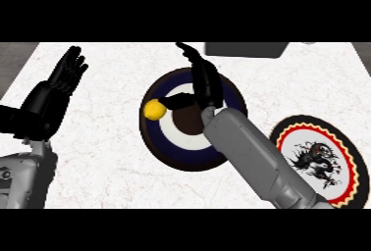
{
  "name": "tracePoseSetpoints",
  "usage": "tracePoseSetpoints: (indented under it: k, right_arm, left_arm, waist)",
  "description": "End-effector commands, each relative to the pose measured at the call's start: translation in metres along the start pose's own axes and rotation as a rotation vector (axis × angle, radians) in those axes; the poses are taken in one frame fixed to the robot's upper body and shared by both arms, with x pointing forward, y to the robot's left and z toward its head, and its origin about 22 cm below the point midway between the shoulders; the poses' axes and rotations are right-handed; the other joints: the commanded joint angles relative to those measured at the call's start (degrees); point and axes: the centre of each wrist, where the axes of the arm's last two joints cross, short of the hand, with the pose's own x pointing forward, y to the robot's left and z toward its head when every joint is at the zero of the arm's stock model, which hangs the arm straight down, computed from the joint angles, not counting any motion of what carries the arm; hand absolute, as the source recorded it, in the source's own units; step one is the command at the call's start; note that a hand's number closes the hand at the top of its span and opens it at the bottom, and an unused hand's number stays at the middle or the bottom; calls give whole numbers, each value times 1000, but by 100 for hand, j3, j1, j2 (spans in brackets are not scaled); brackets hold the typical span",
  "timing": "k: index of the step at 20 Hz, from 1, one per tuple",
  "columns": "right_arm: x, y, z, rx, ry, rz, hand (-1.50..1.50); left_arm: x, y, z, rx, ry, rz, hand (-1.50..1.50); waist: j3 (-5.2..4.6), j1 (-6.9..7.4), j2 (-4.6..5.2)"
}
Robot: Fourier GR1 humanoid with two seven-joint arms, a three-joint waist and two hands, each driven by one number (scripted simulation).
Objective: Pick the lemon from the plate and place it in the plate
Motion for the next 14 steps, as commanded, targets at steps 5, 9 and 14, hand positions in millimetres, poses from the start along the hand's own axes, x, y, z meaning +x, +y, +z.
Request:
tracePoseSetpoints:
  k: [5, 9, 14]
  right_arm:
    - [5, -22, -5, -116, -39, -307, -150]
    - [-4, -43, -3, -174, -21, -387, -150]
    - [-57, -75, 15, -242, 11, -427, -150]
  left_arm:
    - [-2, 18, 13, 9, 16, -16, 0]
    - [-3, 10, 7, 52, 33, 4, 0]
    - [-4, 15, 6, 50, 45, -12, 0]
  waist:
    - [0, -183, -61]
    - [-3, -300, -83]
    - [-3, -313, -75]
